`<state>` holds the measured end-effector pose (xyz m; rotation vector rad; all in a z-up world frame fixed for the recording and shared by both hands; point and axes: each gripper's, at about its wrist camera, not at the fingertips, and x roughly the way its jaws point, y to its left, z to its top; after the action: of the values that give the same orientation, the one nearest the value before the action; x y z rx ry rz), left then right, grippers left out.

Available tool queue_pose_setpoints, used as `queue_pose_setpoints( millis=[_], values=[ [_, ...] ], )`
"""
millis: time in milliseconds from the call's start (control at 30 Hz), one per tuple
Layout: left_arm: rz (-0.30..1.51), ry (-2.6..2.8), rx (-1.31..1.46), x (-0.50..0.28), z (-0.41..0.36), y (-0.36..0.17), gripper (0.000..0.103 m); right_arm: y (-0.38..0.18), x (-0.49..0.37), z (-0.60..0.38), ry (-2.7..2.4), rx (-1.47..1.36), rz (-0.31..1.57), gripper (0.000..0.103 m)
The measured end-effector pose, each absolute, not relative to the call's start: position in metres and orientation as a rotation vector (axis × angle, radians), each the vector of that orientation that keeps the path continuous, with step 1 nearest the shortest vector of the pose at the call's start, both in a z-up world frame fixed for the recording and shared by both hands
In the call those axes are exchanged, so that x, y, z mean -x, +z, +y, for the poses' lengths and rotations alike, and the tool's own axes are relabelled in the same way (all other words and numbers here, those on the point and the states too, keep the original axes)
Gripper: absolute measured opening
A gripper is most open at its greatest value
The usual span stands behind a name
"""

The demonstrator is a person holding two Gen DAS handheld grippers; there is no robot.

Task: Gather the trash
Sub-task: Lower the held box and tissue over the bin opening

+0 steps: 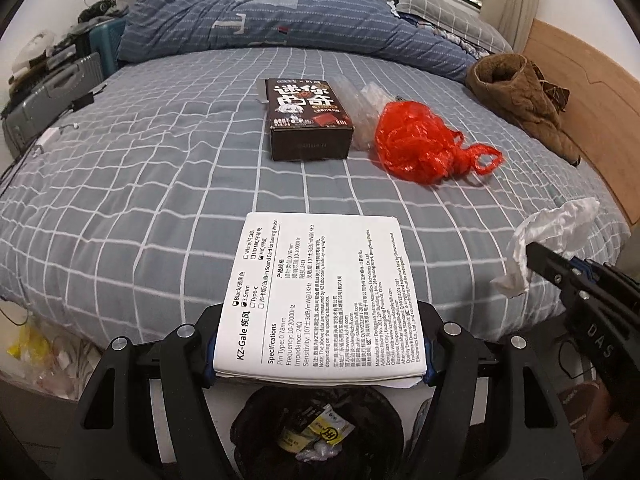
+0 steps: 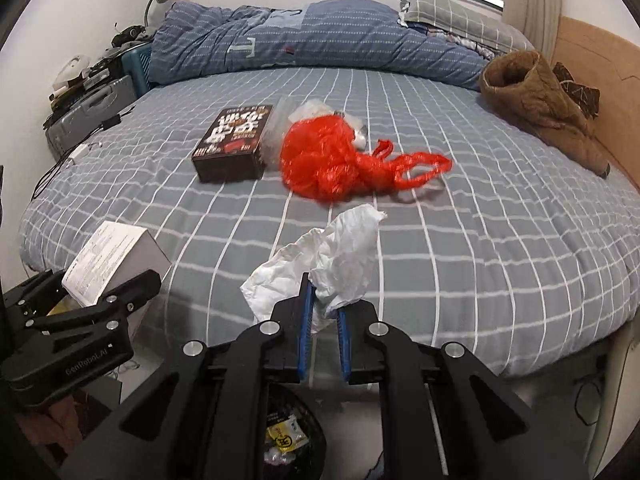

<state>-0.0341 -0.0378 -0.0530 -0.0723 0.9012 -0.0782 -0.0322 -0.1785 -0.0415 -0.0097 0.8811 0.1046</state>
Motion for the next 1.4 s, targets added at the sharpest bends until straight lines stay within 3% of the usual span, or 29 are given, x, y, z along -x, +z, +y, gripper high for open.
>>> queue_pose_setpoints(
  millis=[967, 1400],
  values=[
    [1.057, -0.037, 0.073, 0.143, -0.03, -0.059, 0.068, -0.063, 0.15, -0.155, 0.161, 0.021, 1.069, 0.011],
    [1.189, -0.022, 0.068, 0.125, -0.021, -0.138, 0.068, -0.144, 0.133, -0.147, 0.147, 0.05, 1.237, 0.011]
  ],
)
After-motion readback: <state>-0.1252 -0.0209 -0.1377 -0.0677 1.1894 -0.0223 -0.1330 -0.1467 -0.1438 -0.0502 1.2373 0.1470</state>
